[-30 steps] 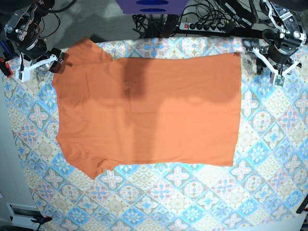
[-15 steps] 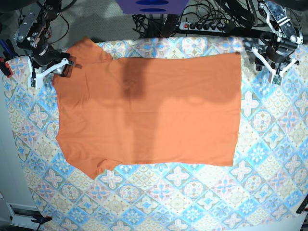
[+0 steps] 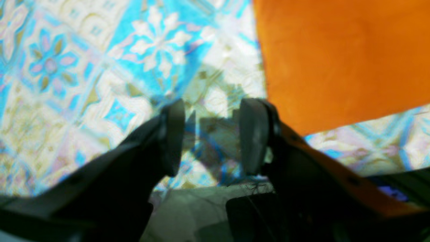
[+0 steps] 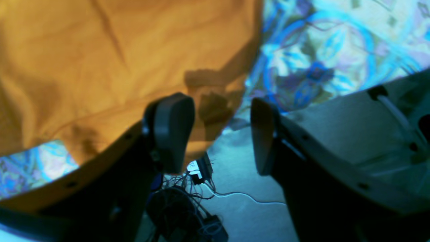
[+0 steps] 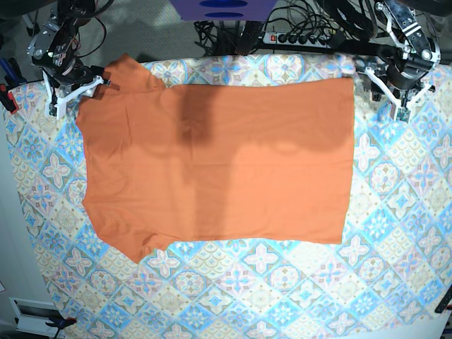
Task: Fold the T-shirt properly
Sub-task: 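Position both open grippers at the shirt's shoulder edges near the collar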
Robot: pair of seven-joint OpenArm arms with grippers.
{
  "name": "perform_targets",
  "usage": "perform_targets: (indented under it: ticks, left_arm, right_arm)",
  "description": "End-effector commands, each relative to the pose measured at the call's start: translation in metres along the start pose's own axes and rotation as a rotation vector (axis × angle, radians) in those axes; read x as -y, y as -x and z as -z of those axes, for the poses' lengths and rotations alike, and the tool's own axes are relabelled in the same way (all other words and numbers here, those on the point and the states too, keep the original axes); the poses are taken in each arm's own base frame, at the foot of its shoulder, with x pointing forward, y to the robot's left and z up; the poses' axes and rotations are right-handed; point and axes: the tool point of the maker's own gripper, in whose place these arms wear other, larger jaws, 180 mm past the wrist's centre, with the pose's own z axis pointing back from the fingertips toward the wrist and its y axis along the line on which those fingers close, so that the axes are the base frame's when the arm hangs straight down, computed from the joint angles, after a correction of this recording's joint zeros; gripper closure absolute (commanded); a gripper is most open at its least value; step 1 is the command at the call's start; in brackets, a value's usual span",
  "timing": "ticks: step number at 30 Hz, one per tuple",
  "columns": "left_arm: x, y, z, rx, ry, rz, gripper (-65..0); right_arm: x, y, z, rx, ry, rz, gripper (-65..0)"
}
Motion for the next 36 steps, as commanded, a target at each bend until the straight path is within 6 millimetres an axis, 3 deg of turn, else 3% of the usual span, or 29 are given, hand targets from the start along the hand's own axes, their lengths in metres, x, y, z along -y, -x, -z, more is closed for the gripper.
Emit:
perform_targets:
  ticks: [1,7,11,26,36]
  left_arm:
    - [-0.006,-0.008,-0.004,0.031,-0.015,0.006,-25.0]
    - [-0.005,-0.005,-0.004,0.026,-0.014,0.007,-25.0]
    - [-0.005,-0.004,-0.004,0.024,-0.013,0.007,-25.1]
    - [-0.005,-0.002,-0.005,0.019,-0.013,0.007,-25.0]
    - [-0.005,-0.002,-0.005,0.018,-0.014,0.008,-24.9]
  right_arm:
    - [0.003,-0.007,-0.002,0.026,0.004,-0.007,-30.0]
    - [0.018,0.01,0.007,-0.026,0.021,0.043,-30.0]
    - [0.004,0.016,0.022,-0.057,-0.063,-0.014,-30.0]
    - [0.008,0.025,0.037,-0.095,-0.085,0.032,-30.0]
    - [0.01,0.022,0.033,-0.082,-0.078,0.024,-29.7]
